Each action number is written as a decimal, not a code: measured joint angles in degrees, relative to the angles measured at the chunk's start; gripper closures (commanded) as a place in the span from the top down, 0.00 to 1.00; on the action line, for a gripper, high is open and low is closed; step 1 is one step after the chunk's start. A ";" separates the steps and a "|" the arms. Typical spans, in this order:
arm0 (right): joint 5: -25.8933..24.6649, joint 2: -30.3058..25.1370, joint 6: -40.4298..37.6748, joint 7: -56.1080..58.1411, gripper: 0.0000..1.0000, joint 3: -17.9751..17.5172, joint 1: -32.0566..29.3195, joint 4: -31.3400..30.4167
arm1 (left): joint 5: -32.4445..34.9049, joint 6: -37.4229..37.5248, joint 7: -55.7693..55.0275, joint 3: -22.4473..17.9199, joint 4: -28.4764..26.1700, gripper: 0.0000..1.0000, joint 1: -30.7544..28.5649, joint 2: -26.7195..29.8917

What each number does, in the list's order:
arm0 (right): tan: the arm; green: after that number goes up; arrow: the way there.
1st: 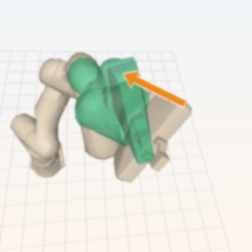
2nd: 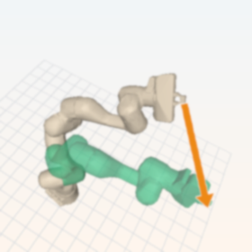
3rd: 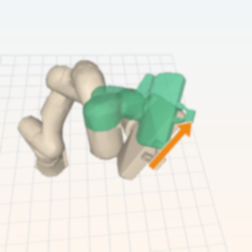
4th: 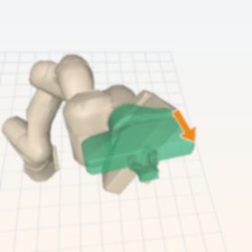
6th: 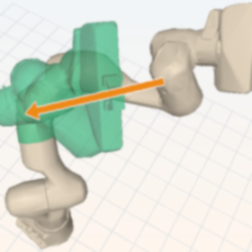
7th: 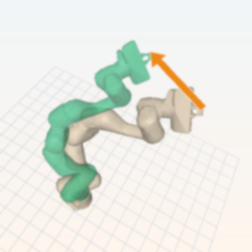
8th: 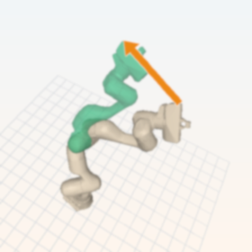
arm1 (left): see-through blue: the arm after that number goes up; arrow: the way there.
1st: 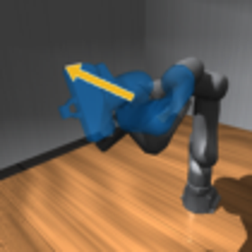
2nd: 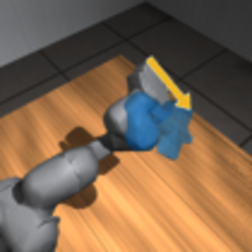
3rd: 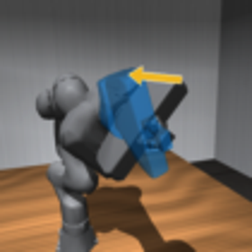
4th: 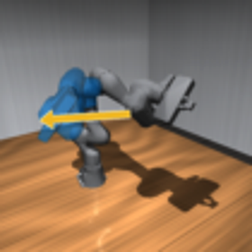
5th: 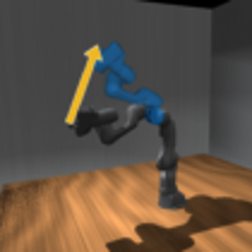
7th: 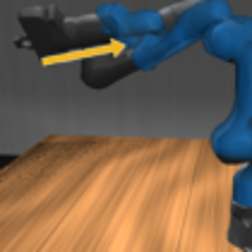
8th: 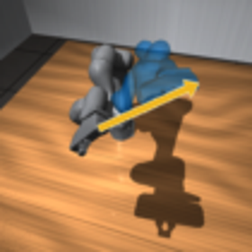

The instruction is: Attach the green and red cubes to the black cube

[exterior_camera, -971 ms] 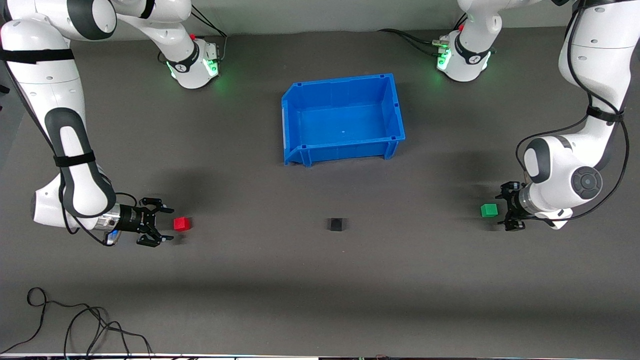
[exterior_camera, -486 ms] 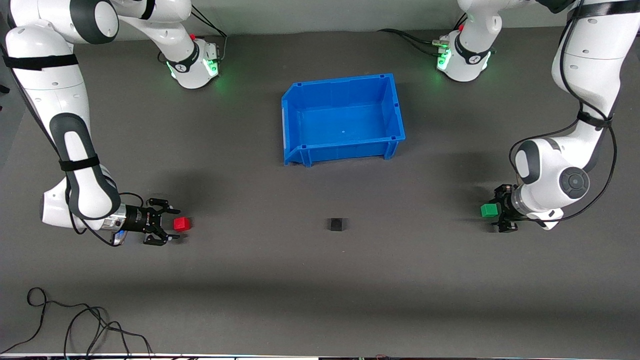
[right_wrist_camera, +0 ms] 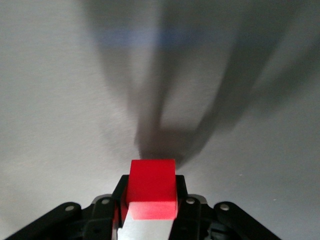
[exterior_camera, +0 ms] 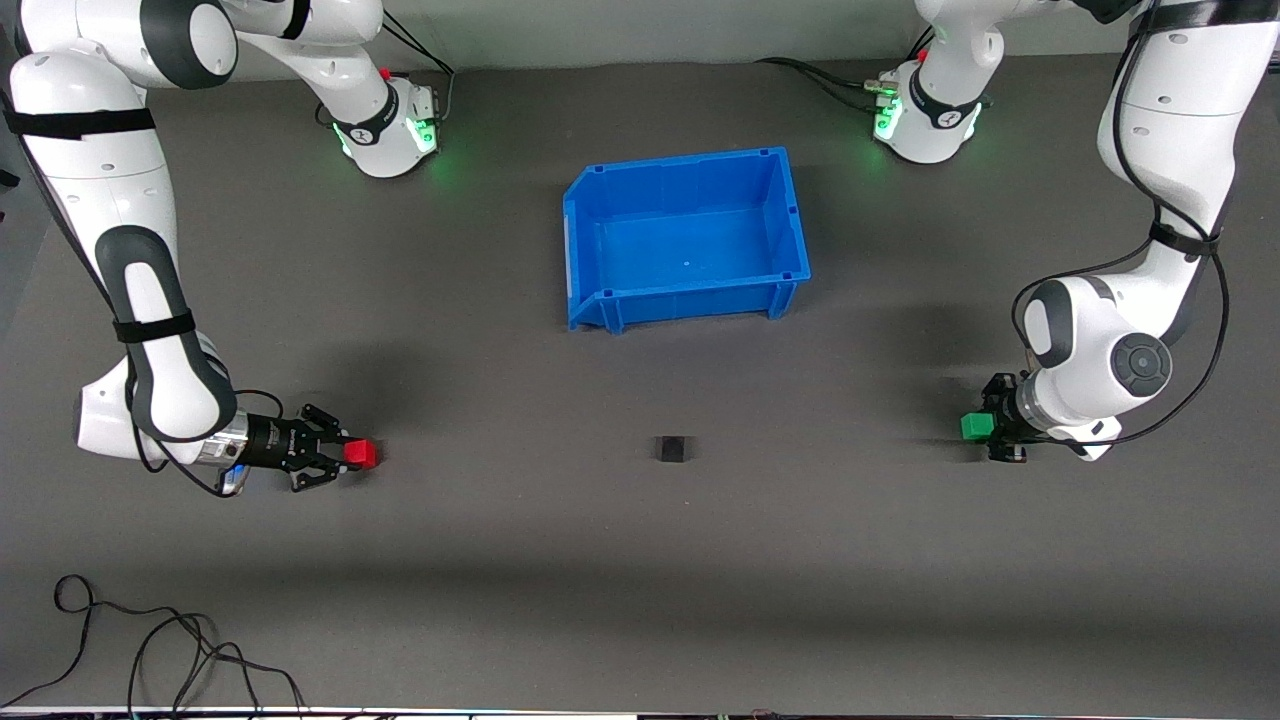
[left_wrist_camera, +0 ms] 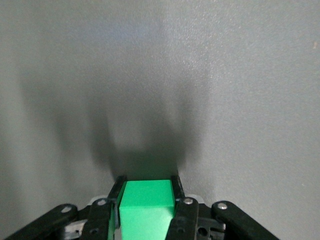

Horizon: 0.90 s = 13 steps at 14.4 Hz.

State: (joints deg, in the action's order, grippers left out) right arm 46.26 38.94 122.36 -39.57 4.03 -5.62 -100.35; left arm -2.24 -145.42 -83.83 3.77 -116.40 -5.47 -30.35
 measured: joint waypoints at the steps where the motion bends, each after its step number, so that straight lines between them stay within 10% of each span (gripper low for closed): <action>1: 0.06 -0.04 -0.39 -0.03 0.27 -0.04 0.06 0.86 | 0.00 0.01 -0.11 0.01 -0.01 0.00 0.04 -0.02; 13: 0.42 -2.00 -5.46 -13.35 0.14 -0.60 9.12 8.29 | -1.42 8.23 -11.89 2.45 10.45 0.00 11.57 -0.10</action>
State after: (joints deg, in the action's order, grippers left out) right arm 46.68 36.94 116.90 -52.92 3.43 3.50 -92.06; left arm -3.66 -137.19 -95.72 6.22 -105.95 6.10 -30.44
